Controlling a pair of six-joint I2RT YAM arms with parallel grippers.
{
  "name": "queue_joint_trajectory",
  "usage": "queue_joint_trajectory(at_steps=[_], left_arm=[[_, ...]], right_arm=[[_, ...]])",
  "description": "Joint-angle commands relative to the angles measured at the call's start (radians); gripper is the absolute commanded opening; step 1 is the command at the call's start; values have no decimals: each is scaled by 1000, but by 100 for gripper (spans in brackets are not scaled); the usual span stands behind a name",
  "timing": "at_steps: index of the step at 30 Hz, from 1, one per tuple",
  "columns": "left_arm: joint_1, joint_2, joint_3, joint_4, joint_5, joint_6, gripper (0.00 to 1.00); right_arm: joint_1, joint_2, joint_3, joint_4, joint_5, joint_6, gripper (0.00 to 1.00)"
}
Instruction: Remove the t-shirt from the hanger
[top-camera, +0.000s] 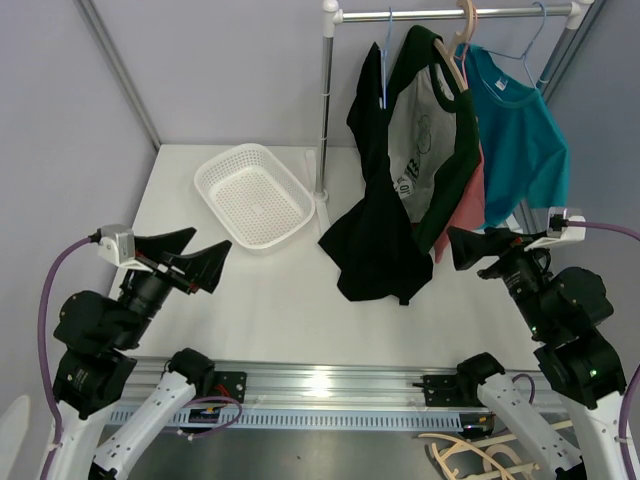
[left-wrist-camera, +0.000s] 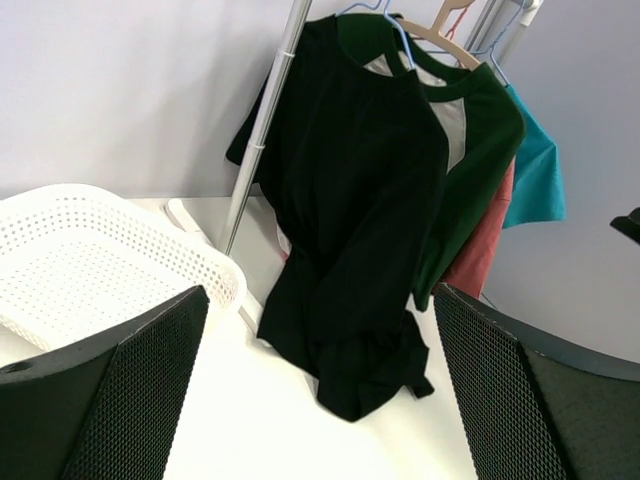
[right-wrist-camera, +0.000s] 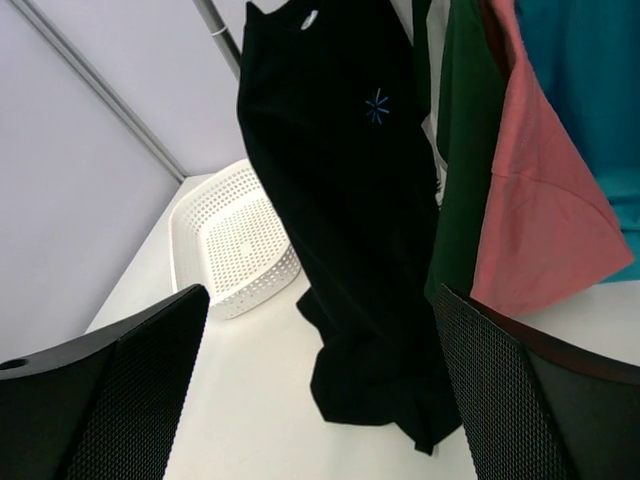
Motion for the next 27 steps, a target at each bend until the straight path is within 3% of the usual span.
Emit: queue_joint_trajectory(at_steps=[1, 6, 14, 22, 27], left_arm=[[-5, 15, 12, -9, -14, 24, 100], [-5, 59, 23, 9, 25, 42, 99], [-11, 438, 168, 58, 105, 7, 100], [-113, 660, 368, 74, -58, 74, 100], [-205, 746, 449, 104, -213, 172, 100]], right_arm=[[4, 2, 2, -12, 38, -18, 99], [2, 114, 45, 7, -62, -49, 99], [10, 664, 401, -29, -68, -98, 99], [12, 956, 749, 1, 21, -168, 99], [13, 1045, 849, 53, 38, -205, 99]])
